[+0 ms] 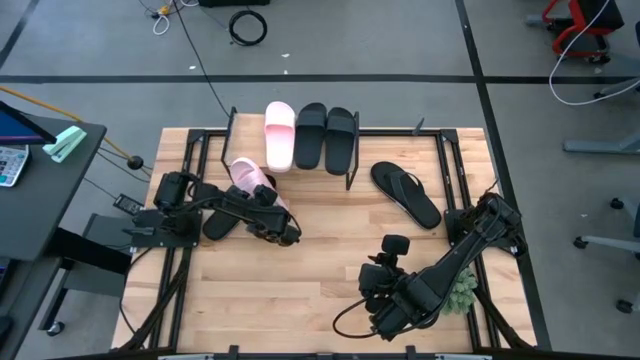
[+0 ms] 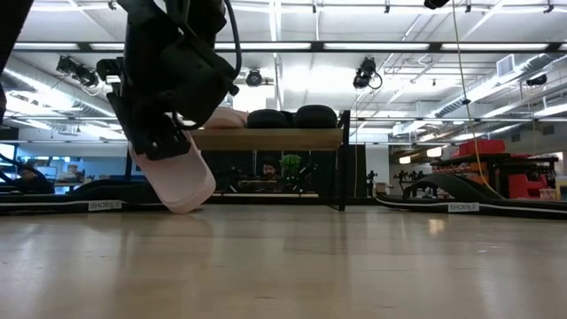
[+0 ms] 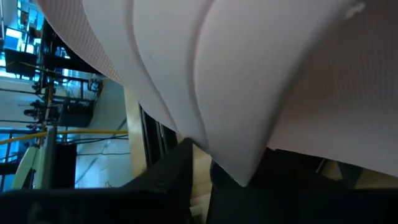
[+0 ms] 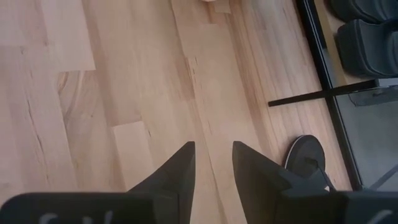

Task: Pick and place slides into the shelf
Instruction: Put the pink slipper on the shelf

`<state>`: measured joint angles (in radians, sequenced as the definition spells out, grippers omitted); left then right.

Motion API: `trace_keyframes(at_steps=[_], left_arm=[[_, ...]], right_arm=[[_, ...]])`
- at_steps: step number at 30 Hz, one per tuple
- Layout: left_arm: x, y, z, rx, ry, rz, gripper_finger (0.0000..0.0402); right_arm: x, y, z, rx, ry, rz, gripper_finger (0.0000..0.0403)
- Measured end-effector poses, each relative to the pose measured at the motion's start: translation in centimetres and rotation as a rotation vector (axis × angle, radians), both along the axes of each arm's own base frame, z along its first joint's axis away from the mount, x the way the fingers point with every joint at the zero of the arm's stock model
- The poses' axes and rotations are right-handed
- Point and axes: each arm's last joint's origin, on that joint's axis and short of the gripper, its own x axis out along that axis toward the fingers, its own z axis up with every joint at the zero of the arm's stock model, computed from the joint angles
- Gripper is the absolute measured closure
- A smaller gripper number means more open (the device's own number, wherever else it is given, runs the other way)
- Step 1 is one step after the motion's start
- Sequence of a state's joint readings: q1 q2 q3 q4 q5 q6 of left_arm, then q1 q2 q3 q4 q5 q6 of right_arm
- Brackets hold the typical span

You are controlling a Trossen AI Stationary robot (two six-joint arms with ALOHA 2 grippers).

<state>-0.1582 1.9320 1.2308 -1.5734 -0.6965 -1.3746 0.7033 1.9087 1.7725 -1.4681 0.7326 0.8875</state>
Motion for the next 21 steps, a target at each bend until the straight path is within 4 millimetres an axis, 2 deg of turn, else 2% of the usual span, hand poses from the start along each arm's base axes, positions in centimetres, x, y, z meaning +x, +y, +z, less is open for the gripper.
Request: trace_keyframes(at_steps=[7, 13, 18, 21], left_arm=[[-0.2, -1.8, 0.0, -0.010, 0.019, -0.085, 0.0382], [0.8, -4.9, 1.6, -0.058, -0.023, -0.218, 0.0383], [2.5, -7.7, 4.8, -0.123, -0.100, -0.355, 0.0390], [3.5, -8.6, 7.0, -0.140, -0.164, -0.414, 0.0389]], right_arm=[[0.0, 0.0, 0.0, 0.001, -0.001, -0.002, 0.0290], [0.0, 0.0, 0.0, 0.007, -0.008, -0.007, 0.0290], [0.1, 0.1, 0.0, 0.016, -0.019, -0.007, 0.0290], [0.2, 0.2, 0.0, 0.022, -0.025, -0.008, 0.0290]])
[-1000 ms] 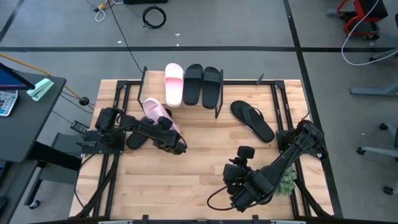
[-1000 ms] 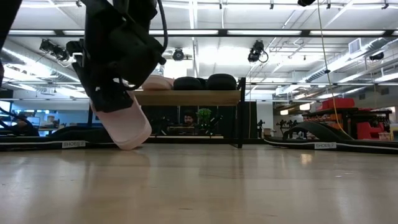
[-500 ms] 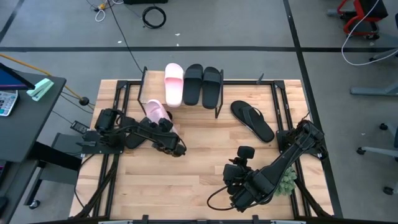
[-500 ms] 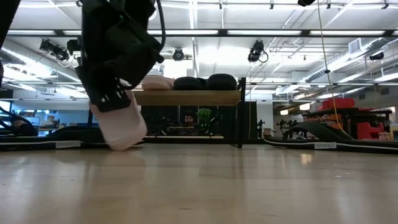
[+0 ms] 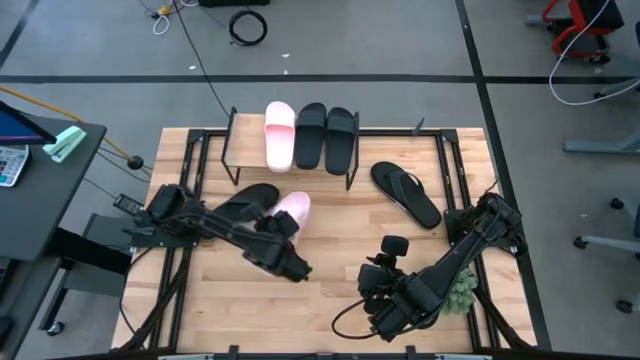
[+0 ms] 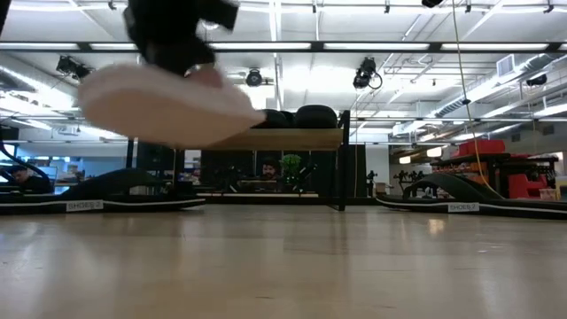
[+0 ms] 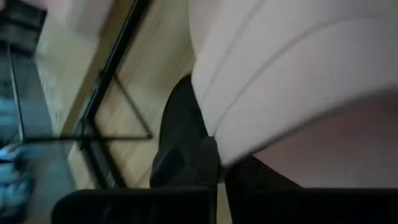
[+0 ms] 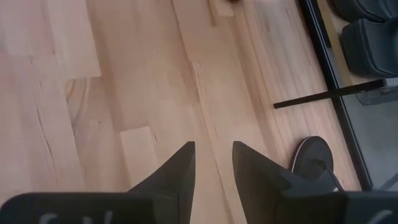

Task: Pick and place slides into the shelf
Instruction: Put the pink slipper on the shelf

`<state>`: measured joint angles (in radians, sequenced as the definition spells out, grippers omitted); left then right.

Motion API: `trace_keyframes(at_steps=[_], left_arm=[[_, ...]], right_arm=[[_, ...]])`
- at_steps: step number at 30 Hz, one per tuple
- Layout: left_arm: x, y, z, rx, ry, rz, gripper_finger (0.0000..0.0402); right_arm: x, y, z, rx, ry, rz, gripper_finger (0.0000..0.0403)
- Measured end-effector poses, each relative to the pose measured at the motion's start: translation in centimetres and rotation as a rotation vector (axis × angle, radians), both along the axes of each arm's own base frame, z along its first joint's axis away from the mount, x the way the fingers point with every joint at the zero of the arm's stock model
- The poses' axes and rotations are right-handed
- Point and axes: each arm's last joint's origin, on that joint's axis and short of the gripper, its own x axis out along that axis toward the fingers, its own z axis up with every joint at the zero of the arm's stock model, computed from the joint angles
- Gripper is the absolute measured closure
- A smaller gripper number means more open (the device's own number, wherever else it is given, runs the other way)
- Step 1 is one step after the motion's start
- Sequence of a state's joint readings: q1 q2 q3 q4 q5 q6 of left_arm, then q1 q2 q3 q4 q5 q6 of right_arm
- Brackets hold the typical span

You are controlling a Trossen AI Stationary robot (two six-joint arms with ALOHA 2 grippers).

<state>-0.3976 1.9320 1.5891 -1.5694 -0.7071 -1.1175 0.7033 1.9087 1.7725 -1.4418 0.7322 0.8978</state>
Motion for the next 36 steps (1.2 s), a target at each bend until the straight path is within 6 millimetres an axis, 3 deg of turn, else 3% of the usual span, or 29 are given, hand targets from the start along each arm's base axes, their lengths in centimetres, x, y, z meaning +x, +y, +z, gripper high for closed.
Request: trace_keyframes(at_steps=[8, 16, 26, 36], left_arm=[[1.7, -0.7, 5.2, 0.013, -0.111, -0.147, 0.0390], [2.1, 1.9, 8.9, 0.122, -0.155, -0.197, 0.0390], [0.1, 10.2, 13.2, 0.201, -0.218, -0.011, 0.0390], [-2.3, 19.9, 14.3, 0.231, -0.181, 0.276, 0.0390]], right_arm=[[-0.5, 0.6, 0.0, 0.005, 0.004, 0.020, 0.0290], [-1.6, 1.9, 0.0, 0.019, -0.010, 0.046, 0.0290], [-1.8, 2.2, 0.0, 0.052, -0.046, 0.001, 0.0290], [-1.8, 2.2, 0.0, 0.052, -0.046, 0.000, 0.0290]])
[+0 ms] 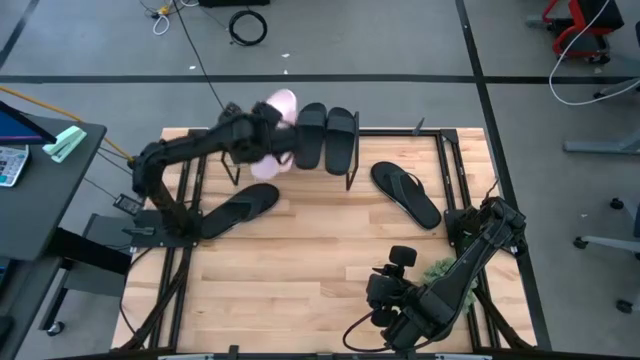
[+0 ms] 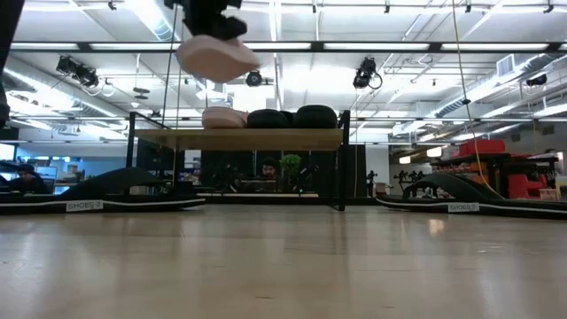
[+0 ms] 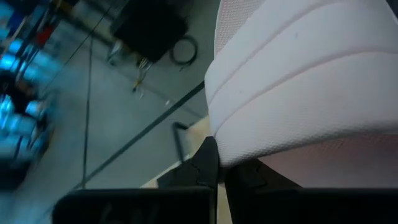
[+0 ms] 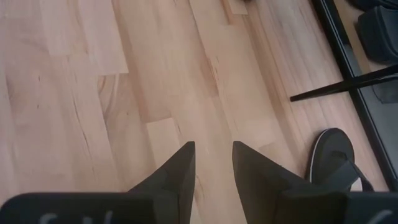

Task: Pick and place slides into the shelf
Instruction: Put the pink slipper on the shelf

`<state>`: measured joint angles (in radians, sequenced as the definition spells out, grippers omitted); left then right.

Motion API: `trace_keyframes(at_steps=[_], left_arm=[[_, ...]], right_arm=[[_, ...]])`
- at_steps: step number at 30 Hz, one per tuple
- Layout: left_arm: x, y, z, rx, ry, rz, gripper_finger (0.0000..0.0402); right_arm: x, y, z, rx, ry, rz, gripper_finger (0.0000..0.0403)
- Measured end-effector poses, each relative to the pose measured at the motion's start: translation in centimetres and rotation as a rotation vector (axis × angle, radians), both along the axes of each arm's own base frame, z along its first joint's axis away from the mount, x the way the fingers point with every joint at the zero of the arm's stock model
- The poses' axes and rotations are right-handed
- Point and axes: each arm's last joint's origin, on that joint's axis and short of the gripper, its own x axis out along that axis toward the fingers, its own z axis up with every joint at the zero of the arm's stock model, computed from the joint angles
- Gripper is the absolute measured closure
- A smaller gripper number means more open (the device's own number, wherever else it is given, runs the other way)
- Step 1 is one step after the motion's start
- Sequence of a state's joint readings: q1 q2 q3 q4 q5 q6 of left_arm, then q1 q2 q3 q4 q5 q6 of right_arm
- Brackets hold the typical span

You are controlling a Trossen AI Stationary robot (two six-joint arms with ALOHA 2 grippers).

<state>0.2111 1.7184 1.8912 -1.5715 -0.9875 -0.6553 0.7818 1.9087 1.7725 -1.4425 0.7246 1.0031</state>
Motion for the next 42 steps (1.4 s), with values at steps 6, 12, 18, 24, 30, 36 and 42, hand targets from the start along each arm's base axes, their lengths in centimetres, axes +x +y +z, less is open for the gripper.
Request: trace_keyframes(at_steps=[6, 12, 18, 24, 30, 36, 42], left_arm=[[-1.0, 2.9, -0.1, -0.037, 0.048, 0.059, 0.0389], [-1.9, 4.8, -0.8, -0.103, 0.115, 0.081, 0.0390], [-2.7, 6.3, -4.4, -0.168, 0.249, 0.134, 0.0390], [-3.5, 7.0, -6.4, -0.182, 0.331, 0.170, 0.0390], [-4.0, 7.7, -6.5, -0.174, 0.373, 0.181, 0.0390], [-4.8, 7.4, -5.5, -0.157, 0.342, 0.183, 0.0390], [-4.8, 7.4, -5.5, -0.163, 0.311, 0.199, 0.0390]], right_arm=[[0.0, 0.0, 0.0, 0.000, 0.000, 0.000, 0.0290], [0.0, 0.0, 0.0, 0.000, 0.000, 0.000, 0.0290], [0.0, 0.0, 0.0, 0.000, 0.000, 0.000, 0.0290], [0.0, 0.0, 0.0, 0.002, -0.002, -0.003, 0.0290], [0.0, 0.0, 0.0, 0.016, -0.016, -0.026, 0.0290], [0.0, 0.0, 0.0, 0.016, -0.016, -0.025, 0.0290], [0.0, 0.0, 0.0, 0.021, -0.021, -0.034, 0.0290]])
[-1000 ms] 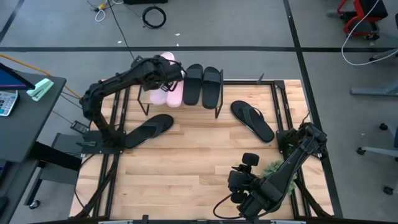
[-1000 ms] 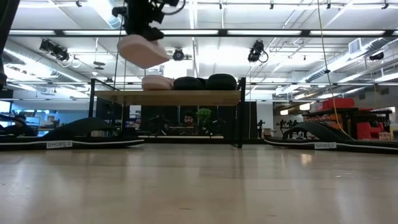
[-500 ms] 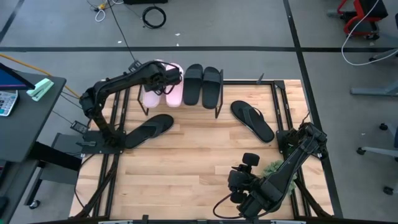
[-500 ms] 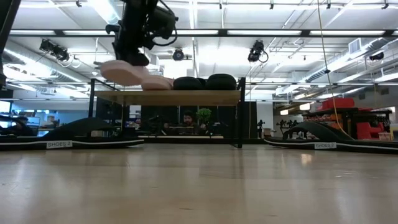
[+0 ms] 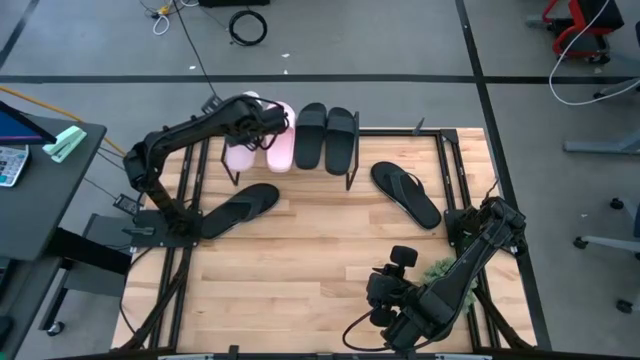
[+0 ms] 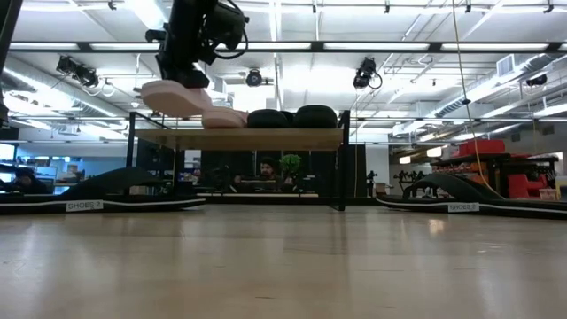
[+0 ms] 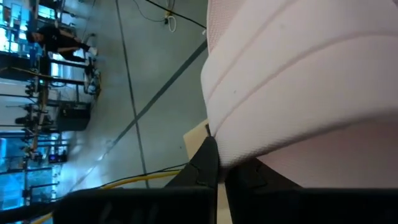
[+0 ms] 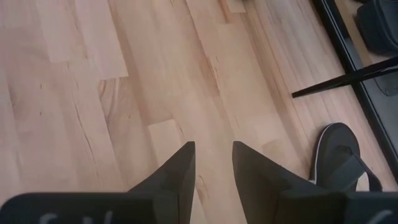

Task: Pick and place slides into the shelf
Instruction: Put the pink slipper on the shelf

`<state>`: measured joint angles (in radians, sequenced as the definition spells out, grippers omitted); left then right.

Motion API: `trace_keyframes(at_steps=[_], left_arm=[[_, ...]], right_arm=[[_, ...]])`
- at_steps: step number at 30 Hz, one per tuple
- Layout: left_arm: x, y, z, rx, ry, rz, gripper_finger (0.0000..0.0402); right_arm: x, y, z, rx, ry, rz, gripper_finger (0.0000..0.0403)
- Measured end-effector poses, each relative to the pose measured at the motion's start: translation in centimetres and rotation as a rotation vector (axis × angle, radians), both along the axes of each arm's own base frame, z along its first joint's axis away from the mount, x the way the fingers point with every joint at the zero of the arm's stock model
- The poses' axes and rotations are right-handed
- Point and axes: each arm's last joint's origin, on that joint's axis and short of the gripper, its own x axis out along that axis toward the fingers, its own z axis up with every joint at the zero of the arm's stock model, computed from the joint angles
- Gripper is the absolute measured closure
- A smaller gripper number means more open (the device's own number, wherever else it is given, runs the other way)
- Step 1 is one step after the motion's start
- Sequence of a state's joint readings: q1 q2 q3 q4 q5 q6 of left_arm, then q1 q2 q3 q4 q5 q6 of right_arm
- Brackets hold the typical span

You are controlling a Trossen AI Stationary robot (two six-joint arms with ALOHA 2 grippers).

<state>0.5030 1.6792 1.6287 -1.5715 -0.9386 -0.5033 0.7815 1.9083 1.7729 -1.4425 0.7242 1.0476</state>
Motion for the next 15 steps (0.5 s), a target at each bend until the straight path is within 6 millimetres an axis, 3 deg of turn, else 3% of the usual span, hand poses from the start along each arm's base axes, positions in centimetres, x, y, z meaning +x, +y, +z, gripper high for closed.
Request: trace_keyframes(at_steps=[15], left_arm=[[0.46, 0.12, -0.42, -0.023, -0.092, 0.041, 0.0389]], right_arm=[[-0.01, 0.01, 0.00, 0.000, 0.000, 0.001, 0.0290]])
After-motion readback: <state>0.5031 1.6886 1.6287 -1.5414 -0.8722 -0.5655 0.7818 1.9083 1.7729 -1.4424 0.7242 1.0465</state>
